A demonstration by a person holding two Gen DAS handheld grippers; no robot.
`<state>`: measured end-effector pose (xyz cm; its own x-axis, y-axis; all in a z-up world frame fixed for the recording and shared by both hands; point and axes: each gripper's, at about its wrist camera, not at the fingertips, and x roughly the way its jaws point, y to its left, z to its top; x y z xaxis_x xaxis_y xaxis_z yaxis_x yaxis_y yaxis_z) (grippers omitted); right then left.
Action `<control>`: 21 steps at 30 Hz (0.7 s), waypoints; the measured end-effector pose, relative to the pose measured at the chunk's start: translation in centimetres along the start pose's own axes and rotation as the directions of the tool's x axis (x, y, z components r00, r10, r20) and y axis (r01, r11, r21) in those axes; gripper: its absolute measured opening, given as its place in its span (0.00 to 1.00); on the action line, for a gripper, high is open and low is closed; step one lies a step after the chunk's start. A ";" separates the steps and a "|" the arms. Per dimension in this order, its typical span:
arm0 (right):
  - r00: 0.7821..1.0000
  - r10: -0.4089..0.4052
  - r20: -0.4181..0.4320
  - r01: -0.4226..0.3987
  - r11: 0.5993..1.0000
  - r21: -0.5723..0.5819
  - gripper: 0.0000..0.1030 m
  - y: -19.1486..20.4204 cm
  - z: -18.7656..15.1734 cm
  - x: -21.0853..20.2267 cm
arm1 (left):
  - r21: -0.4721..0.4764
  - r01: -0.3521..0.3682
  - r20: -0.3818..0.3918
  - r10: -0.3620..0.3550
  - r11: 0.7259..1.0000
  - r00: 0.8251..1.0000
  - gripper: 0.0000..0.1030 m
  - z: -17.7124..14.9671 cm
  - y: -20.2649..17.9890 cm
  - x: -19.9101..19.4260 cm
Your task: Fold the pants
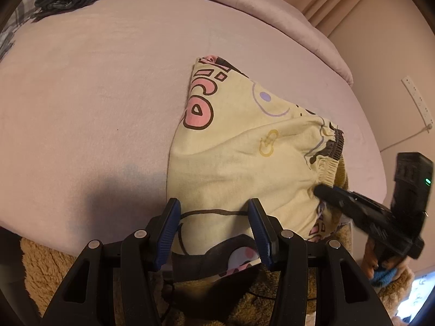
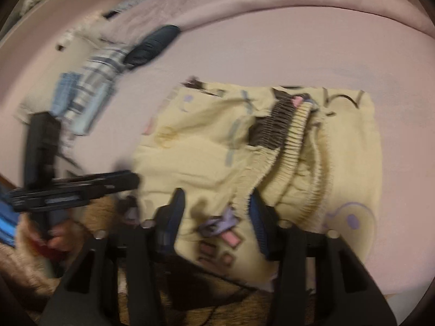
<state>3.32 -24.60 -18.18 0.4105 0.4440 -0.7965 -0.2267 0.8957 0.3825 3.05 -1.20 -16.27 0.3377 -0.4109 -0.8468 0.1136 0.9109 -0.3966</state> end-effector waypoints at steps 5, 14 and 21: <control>0.995 0.032 0.095 -0.041 0.994 0.097 0.05 -1.8 -0.6 -2.5 | 0.009 0.032 0.007 -0.032 0.999 0.999 0.49 0.0 -0.1 -1.0; 0.999 0.026 0.035 -0.031 0.988 0.154 0.05 -4.1 -2.4 -3.0 | 0.049 0.009 -0.060 -0.006 0.999 0.998 0.49 0.2 -0.3 1.1; 0.997 -0.069 0.044 0.067 0.996 0.052 0.22 -1.0 -2.3 -3.2 | 0.042 0.011 -0.075 -0.008 0.999 0.997 0.49 0.5 0.2 1.7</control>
<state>0.21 -27.00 -17.13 0.4636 0.3818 -0.7996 -0.1522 0.9233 0.3526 4.11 -1.68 -17.58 0.2661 -0.4195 -0.8678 0.1566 0.9072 -0.3905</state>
